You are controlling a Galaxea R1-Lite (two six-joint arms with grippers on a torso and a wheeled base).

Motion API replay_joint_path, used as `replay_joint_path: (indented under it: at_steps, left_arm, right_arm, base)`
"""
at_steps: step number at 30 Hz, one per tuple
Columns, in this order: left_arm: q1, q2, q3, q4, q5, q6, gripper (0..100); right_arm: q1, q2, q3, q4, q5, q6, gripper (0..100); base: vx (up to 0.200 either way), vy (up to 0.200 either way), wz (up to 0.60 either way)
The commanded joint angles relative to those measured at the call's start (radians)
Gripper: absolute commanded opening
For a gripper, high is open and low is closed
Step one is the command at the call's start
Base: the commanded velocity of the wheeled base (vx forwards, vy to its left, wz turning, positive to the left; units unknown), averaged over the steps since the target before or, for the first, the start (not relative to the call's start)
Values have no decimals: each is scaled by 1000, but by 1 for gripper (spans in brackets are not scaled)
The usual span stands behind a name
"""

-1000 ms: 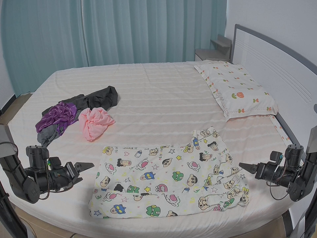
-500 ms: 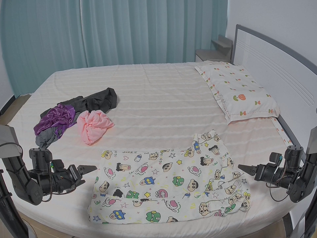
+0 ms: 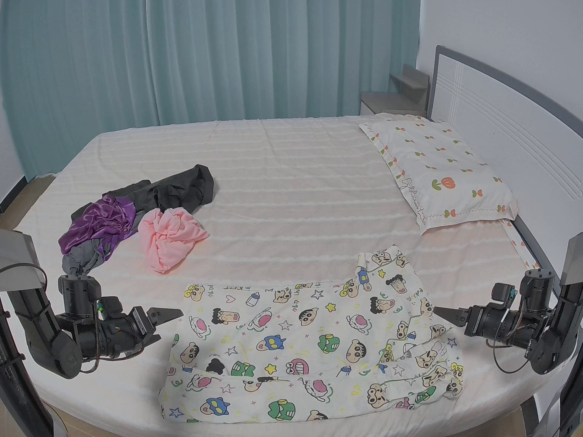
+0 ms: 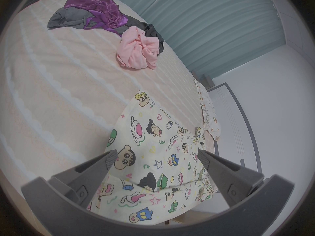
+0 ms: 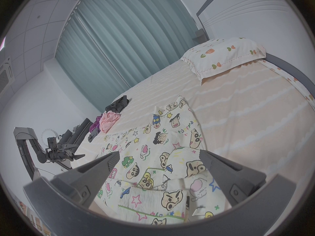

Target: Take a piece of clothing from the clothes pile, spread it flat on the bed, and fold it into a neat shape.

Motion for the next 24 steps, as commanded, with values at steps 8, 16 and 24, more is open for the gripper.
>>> replay_joint_path:
  at_steps: [8, 16, 24]
  left_arm:
    - [-50, 112, -204, 10, 198, 46, 100]
    - [-56, 352, -498, 29, 210, 150, 100]
    - [-88, 465, -744, 161, 210, 156, 100]
  right_arm:
    - [60, -13, -13, -2, -29, 12, 100]
    - [92, -5, -9, -2, -153, 67, 100]
    - [100, -21, -7, 0, -204, 99, 100]
  base:
    - [0, 0, 0]
    - [0, 0, 0]
    - [0, 0, 0]
